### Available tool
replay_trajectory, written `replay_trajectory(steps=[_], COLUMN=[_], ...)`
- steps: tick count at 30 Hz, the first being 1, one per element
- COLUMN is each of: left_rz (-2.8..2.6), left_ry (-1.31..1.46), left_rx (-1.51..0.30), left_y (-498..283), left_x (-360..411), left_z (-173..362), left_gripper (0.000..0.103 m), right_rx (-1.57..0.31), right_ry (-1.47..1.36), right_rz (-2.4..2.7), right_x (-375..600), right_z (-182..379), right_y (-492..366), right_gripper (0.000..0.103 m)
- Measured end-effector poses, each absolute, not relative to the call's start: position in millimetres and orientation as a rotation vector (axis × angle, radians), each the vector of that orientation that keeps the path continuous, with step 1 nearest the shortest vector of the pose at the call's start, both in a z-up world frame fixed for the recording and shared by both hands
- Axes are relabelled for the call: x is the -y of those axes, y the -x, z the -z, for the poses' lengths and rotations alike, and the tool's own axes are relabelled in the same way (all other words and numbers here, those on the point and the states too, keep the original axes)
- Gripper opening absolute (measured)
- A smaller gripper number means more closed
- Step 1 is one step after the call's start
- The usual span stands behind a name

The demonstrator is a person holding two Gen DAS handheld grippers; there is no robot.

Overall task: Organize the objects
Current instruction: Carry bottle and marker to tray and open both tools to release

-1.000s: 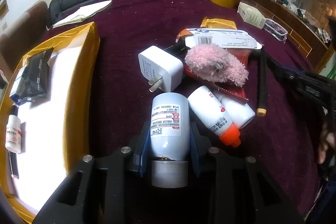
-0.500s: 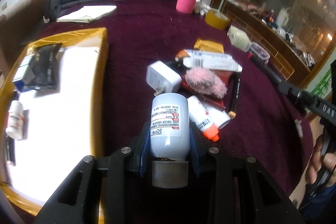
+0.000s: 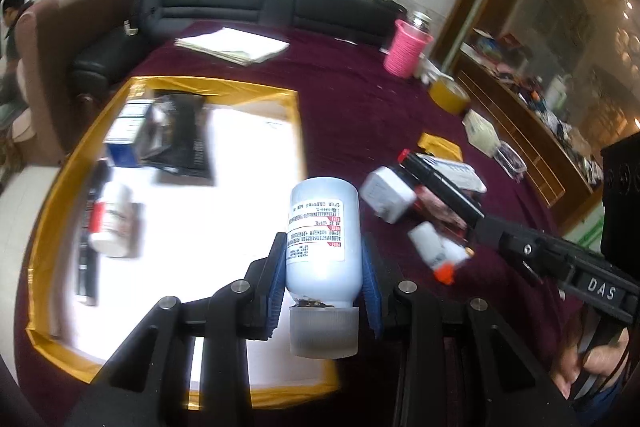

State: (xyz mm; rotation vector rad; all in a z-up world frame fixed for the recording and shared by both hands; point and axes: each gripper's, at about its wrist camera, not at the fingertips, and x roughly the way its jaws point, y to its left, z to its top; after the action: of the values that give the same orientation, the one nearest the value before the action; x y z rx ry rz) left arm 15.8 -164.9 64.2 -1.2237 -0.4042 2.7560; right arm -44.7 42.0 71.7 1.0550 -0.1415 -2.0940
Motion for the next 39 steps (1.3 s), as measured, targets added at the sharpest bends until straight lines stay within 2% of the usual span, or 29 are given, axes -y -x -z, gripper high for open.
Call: replay_trajectory(steps=[13,25,39], left_rz=[-2.784,-2.735,-2.705], left_ry=[1.366,1.508,1.553], left_rx=[0.565,0.587,0.668], left_y=[0,25,33], left_x=[245,266,277], left_z=[-35,-9,-1], left_gripper=[0.030,0.030,0.030], right_rx=[0.072,0.059,0.038], right_ry=[-1.133,-1.300,-1.369], right_rz=[2.013,2.047,2.014], right_x=[58,141,170], right_z=[-66,-24,-10], right_y=[78,145,154], right_gripper=[0.012,0.012,0.012])
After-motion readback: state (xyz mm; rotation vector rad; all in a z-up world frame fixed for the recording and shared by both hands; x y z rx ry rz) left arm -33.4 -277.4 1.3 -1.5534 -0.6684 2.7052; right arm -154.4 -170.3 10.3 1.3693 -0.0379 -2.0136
